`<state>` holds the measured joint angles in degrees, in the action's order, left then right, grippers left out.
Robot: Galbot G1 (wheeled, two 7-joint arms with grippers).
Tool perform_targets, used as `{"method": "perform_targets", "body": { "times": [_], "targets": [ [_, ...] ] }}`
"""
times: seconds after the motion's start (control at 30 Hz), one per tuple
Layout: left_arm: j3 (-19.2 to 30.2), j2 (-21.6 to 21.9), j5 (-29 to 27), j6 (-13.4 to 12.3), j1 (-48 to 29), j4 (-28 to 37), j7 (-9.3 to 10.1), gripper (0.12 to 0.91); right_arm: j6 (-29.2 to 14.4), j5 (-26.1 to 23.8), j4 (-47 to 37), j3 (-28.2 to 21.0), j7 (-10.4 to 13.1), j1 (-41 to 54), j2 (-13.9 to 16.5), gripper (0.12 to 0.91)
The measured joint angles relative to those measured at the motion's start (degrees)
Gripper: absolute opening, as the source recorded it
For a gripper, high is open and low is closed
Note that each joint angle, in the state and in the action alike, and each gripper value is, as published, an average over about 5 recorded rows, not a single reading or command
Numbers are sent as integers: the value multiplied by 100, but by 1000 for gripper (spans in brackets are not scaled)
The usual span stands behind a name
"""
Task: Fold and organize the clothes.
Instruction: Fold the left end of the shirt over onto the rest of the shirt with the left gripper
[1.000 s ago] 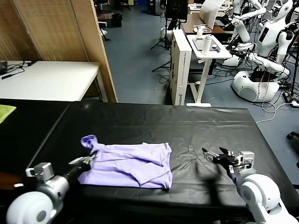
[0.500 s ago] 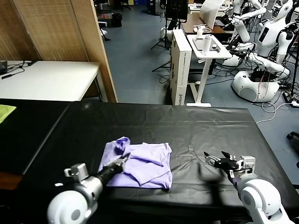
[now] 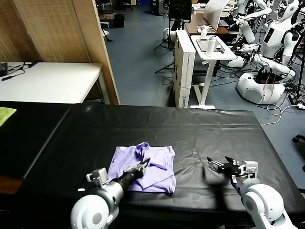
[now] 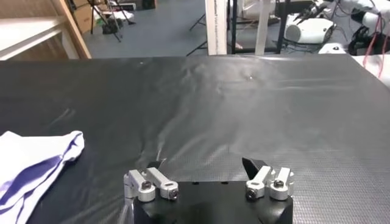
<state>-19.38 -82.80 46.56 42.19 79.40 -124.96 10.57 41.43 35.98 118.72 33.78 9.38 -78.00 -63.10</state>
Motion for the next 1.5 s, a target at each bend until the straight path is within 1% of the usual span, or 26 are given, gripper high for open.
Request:
{"method": "perform_targets", "body": {
  "times": [0.6,1.03,1.17,1.33,1.4,1.43,1.5],
  "targets": [
    [238,-428,-166,0,-60,250,-21,163,-18,0,-41,-15,-7,43,20,907],
    [303,-630,-347,0,-111,529,-75,163,-18,-21,-53,-58,-7,46,10,907],
    [311,-697,-453,0,-114,621,-106,163,-18,-22,-52,-68,-16,48,24,907],
    [368,-777,-709,0,-77,676,-234,165,-39,-61,-54,-149,-80,75,81,907],
    [400,-826,-761,0,-70,672,-259,203,-57,-92,-60,-192,-124,92,110,907],
    [414,-854,-787,0,-70,663,-269,241,-66,-106,-63,-213,-146,100,124,907],
    [442,-909,-855,0,-68,628,-307,352,-80,-127,-61,-263,-199,108,159,907]
  ]
}}
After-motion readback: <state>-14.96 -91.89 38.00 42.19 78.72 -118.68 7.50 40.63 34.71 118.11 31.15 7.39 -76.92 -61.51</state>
